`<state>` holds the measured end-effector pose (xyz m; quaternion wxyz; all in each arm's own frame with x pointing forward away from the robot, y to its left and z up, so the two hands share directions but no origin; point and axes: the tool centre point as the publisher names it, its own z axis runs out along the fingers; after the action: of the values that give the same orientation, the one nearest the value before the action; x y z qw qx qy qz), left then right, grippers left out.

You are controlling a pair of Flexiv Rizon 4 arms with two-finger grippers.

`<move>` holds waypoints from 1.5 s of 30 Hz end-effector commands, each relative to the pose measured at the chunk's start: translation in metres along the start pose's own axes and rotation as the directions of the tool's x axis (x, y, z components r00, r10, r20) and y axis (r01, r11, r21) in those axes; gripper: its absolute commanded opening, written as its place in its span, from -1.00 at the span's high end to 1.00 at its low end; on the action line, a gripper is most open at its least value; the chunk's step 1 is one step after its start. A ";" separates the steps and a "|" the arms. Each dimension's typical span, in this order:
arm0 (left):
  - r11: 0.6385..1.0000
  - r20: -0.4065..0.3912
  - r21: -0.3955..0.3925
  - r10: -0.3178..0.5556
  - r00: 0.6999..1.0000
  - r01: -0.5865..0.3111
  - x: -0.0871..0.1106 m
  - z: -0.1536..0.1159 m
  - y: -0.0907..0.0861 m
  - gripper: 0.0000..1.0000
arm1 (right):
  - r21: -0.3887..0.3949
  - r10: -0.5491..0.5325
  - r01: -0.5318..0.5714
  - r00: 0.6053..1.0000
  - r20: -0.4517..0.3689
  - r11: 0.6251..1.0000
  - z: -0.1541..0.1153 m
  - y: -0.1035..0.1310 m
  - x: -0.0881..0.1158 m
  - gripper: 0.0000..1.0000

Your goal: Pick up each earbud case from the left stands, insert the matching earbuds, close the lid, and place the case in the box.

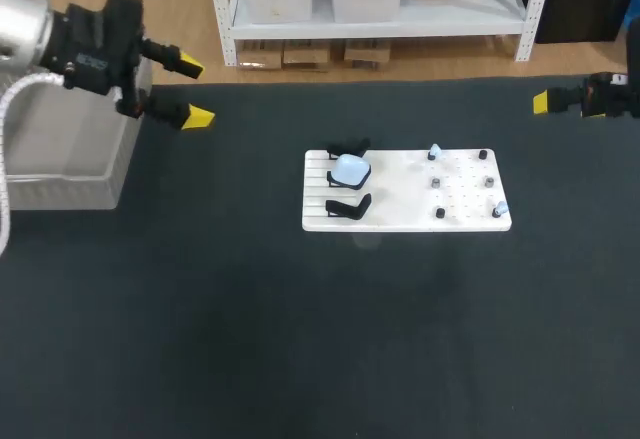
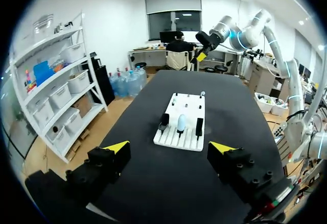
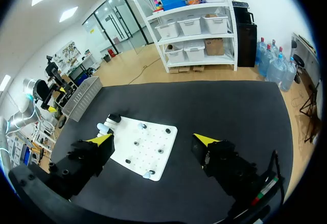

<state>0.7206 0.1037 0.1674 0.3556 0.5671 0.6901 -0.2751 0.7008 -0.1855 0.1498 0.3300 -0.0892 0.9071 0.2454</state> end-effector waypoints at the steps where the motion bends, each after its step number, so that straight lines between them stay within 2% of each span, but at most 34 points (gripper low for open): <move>1: 0.982 0.022 0.187 0.001 1.000 -0.005 0.001 0.016 0.008 -1.00 | 0.000 0.000 0.000 1.000 0.000 1.000 0.000 0.000 0.000 -1.00; 8: 0.973 0.047 0.230 0.018 0.999 -0.029 0.006 0.030 0.006 -1.00 | 0.000 0.000 0.000 1.000 0.000 1.000 0.000 0.000 0.000 -1.00; 20: 0.964 0.060 0.248 0.082 0.995 -0.094 0.017 0.069 -0.007 -1.00 | 0.000 0.000 0.000 1.000 0.000 1.000 0.000 0.000 0.000 -1.00; 36: 0.965 0.072 0.249 0.063 0.995 -0.079 0.021 0.113 -0.016 -1.00 | 0.000 0.000 0.000 1.000 0.000 1.000 0.000 0.000 0.000 -1.00; 45: 0.960 0.096 0.258 0.083 0.992 -0.106 0.017 0.147 -0.024 -1.00 | 0.000 0.000 0.000 1.000 0.000 1.000 0.000 0.000 0.000 -1.00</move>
<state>0.7181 0.0049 0.0729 0.3175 0.6296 0.6051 -0.3697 0.7008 -0.1854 0.1498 0.3300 -0.0893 0.9071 0.2454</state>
